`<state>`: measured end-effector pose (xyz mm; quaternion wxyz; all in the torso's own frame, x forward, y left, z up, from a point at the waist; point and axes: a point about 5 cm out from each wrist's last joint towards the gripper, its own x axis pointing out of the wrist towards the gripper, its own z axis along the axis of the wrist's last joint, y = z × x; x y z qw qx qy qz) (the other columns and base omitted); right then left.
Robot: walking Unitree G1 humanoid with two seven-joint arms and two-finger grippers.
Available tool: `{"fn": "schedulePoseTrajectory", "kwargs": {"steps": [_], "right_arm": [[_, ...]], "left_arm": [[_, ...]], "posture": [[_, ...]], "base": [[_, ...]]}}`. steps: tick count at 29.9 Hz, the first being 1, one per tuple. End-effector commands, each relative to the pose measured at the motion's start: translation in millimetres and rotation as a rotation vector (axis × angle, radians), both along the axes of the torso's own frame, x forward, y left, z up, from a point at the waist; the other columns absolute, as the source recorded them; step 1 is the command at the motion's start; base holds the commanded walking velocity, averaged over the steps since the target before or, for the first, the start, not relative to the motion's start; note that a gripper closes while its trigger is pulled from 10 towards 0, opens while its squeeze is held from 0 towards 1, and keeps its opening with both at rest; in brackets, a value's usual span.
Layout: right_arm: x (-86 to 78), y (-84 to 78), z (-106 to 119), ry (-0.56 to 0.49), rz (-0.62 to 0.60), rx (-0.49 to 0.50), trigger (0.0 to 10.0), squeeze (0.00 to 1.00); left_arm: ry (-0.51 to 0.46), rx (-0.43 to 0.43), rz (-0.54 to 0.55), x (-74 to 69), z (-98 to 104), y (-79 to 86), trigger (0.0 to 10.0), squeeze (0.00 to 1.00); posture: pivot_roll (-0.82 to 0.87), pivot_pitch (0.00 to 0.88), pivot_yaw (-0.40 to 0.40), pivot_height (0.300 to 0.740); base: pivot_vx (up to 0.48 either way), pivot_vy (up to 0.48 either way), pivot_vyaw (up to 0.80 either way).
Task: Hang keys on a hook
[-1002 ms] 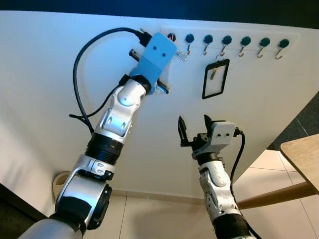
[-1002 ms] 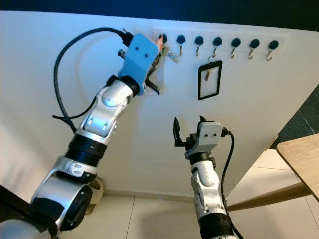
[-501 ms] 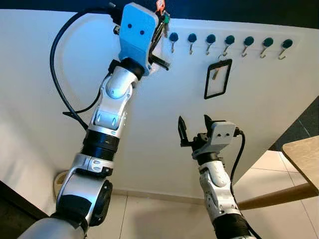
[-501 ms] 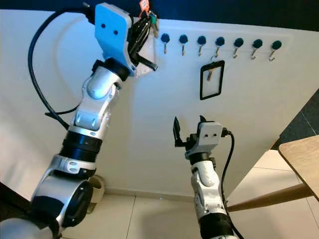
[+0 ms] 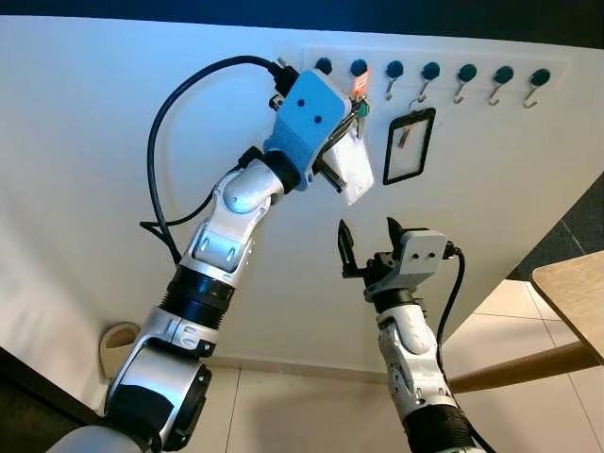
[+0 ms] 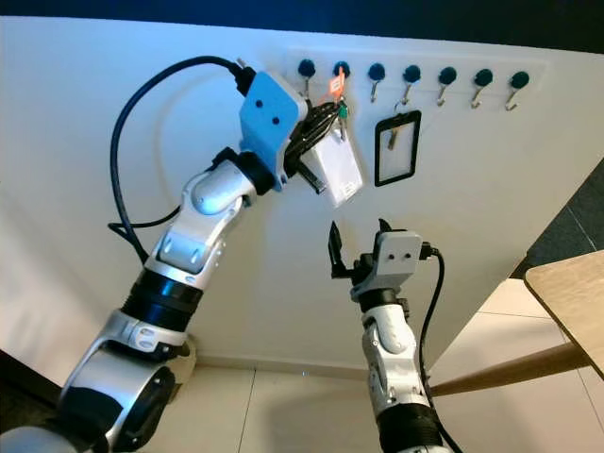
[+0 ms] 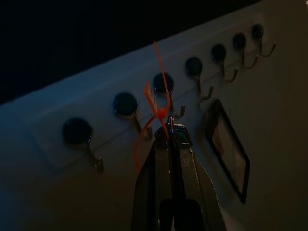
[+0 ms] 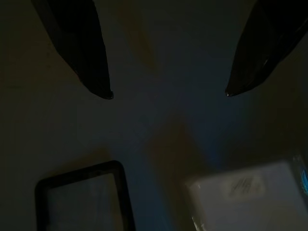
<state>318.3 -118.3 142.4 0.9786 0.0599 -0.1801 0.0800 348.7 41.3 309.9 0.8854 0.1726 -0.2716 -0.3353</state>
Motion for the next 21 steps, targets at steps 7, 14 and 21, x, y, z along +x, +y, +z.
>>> {"fn": "schedulePoseTrajectory", "kwargs": {"steps": [7,14,21], "right_arm": [[-1.2,2.1,-1,0.01,0.01,-0.001,10.0,0.0],[-1.2,1.9,0,0.008,0.008,0.001,10.0,0.0],[-1.4,2.0,0,0.006,0.007,0.003,10.0,0.0]], "left_arm": [[0.071,0.022,0.047,5.6,-8,5.9,10.0,0.0],[0.157,-0.024,0.057,12.1,-11,7.4,10.0,0.0],[0.179,-0.098,0.028,12.6,-3,8.0,10.0,0.0]], "posture": [[0.02,0.111,-0.017,0.74],[0.02,0.111,-0.014,0.74],[0.02,0.111,-0.016,0.74]], "base": [[0.0,0.0,0.0],[0.0,0.0,0.0],[0.0,0.0,0.0]]}}
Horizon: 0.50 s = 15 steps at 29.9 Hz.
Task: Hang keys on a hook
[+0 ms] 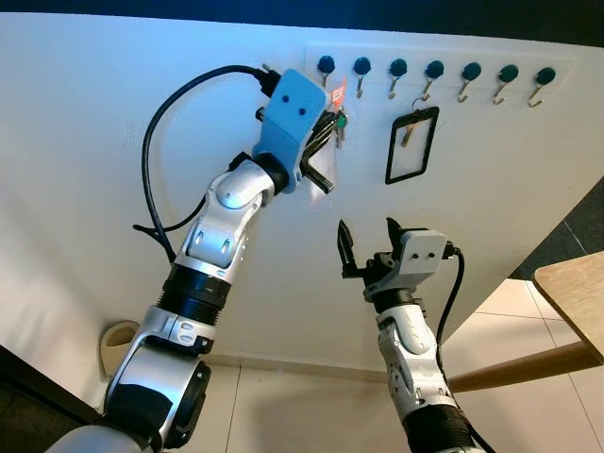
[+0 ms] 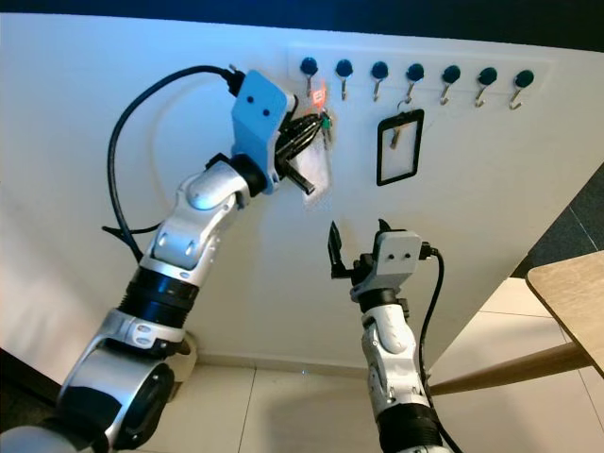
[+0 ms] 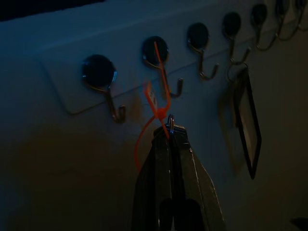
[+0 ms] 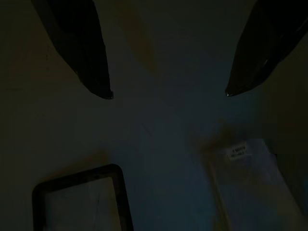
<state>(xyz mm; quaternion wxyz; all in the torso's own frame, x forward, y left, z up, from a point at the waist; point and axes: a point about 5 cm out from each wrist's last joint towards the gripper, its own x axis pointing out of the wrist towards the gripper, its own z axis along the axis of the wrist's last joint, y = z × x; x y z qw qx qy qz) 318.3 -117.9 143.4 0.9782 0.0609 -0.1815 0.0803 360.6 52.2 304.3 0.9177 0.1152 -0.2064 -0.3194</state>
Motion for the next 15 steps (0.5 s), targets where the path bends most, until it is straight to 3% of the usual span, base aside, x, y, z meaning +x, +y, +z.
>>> {"fn": "schedulePoseTrajectory", "kwargs": {"steps": [1,9,15], "right_arm": [[-1.4,1.6,-1.2,0.009,0.007,0.001,10.0,0.0],[-0.5,2.8,-0.1,0.007,0.012,0.002,10.0,0.0],[-1.1,3.7,-0.6,0.008,0.015,0.002,10.0,0.0]], "left_arm": [[0.012,-0.021,-0.012,0.6,2.5,-2.8,10.0,0.0],[0.06,-0.107,0.019,6.0,9.6,3.5,10.0,0.0],[0.112,-0.122,0.006,7.6,6.7,1.0,10.0,0.0]], "posture": [[0.02,0.111,-0.016,0.74],[0.02,0.109,-0.017,0.74],[0.02,0.104,-0.016,0.74]], "base": [[0.0,0.0,0.0],[0.0,0.0,0.0],[0.0,0.0,0.0]]}}
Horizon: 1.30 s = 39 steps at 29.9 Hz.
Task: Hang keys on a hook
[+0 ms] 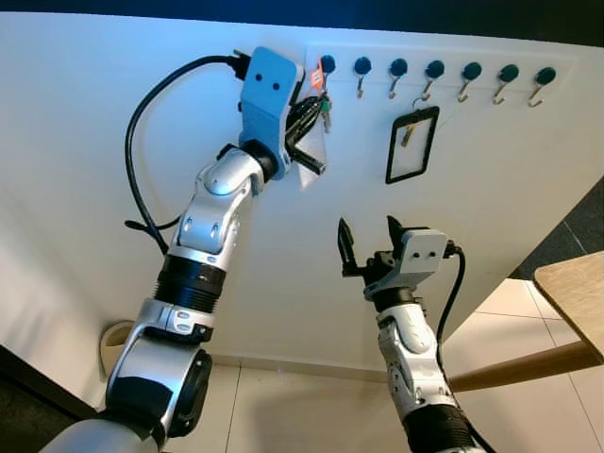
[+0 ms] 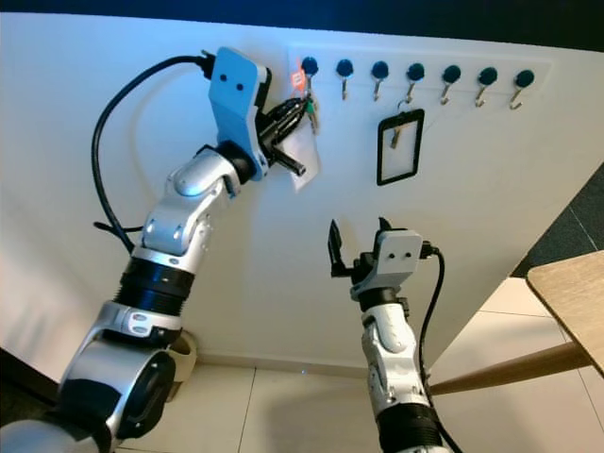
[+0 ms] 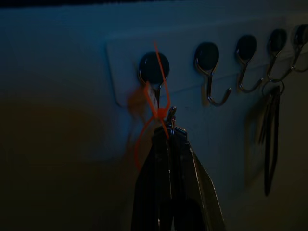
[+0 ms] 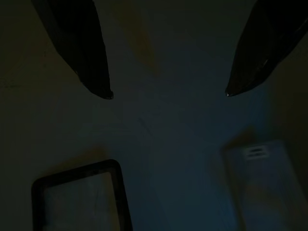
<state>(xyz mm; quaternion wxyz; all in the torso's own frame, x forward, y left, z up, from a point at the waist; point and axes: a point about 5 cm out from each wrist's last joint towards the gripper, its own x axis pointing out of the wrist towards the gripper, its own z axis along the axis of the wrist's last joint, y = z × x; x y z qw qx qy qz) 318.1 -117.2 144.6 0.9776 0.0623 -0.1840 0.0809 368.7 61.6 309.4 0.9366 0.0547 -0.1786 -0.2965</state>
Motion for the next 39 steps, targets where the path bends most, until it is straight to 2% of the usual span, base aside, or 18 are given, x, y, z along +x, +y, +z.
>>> {"fn": "schedulePoseTrajectory", "kwargs": {"steps": [1,10,22,29,32,39], "right_arm": [[-1.1,3.1,-2,0.013,0.014,-0.001,10.0,0.0],[-1.5,2.8,-2,0.012,0.013,-0.001,10.0,0.0],[-2.2,2.8,0,0.002,0.012,0.0,10.0,0.0],[-1.4,3.0,1,0.001,0.012,0.002,10.0,0.0],[-1.1,2.5,1,0.001,0.009,0.005,10.0,0.0],[-0.9,2.0,2,0.0,0.007,0.007,10.0,0.0]], "left_arm": [[0.022,-0.02,-0.035,-0.6,1,-9.2,10.0,0.0],[0.035,-0.049,-0.065,-1.9,4,-13.9,10.0,0.0],[-0.002,-0.106,-0.16,-11.5,18,-21.0,10.0,0.0],[0.067,-0.088,-0.12,-4.3,10,-17.8,10.0,0.0],[0.116,-0.101,-0.11,-1.0,7,-15.7,10.0,0.0],[0.151,-0.133,-0.098,2.2,7,-12.5,10.0,0.0]], "posture": [[0.02,0.104,-0.016,0.74],[0.01,0.105,-0.014,0.74],[0.01,0.105,-0.012,0.74],[0.01,0.107,-0.008,0.74],[0.01,0.107,-0.007,0.74],[0.01,0.107,-0.007,0.74]], "base": [[0.0,0.0,0.0],[0.0,0.0,0.0],[0.0,0.0,0.0],[0.0,0.0,0.0],[0.0,0.0,0.0],[0.0,0.0,0.0]]}}
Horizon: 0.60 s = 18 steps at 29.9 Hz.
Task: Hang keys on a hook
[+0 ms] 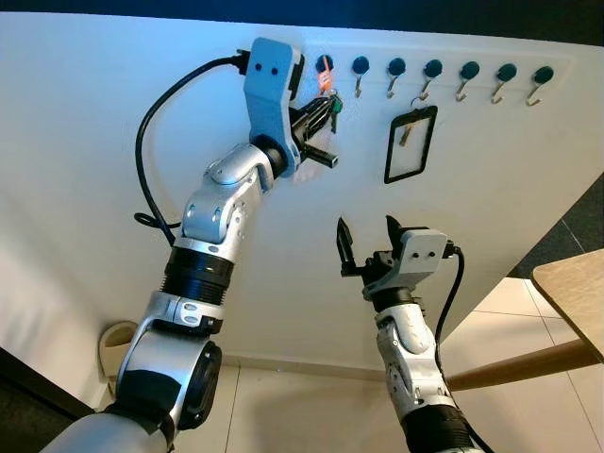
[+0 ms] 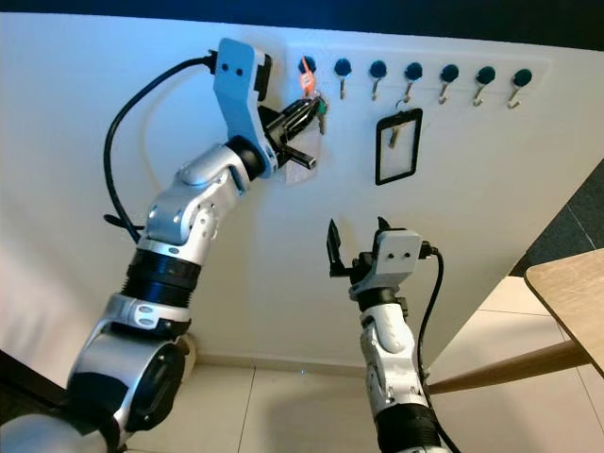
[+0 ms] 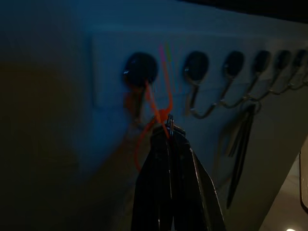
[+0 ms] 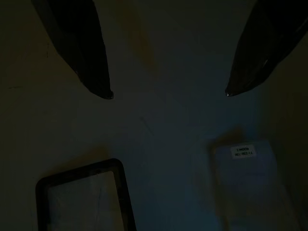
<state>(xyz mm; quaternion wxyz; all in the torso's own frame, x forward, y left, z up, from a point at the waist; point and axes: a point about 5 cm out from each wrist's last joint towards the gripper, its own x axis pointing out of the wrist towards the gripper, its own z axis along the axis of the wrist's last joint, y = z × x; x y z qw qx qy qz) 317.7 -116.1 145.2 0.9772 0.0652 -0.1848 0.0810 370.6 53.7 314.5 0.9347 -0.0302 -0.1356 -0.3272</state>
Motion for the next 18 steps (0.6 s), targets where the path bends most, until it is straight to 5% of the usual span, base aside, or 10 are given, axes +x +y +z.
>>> {"fn": "schedulePoseTrajectory", "kwargs": {"steps": [1,18], "right_arm": [[-0.5,1.0,2,0.0,0.006,0.002,10.0,0.0],[0.4,1.8,4,-0.005,0.012,0.006,10.0,0.0]], "left_arm": [[0.021,-0.022,-0.012,0.7,3,-3.6,10.0,0.0],[0.107,-0.142,-0.016,5.1,11,7.5,10.0,0.0]], "posture": [[0.01,0.107,-0.007,0.74],[0.02,0.109,-0.013,0.74]], "base": [[0.0,0.0,0.0],[0.0,0.0,0.0]]}}
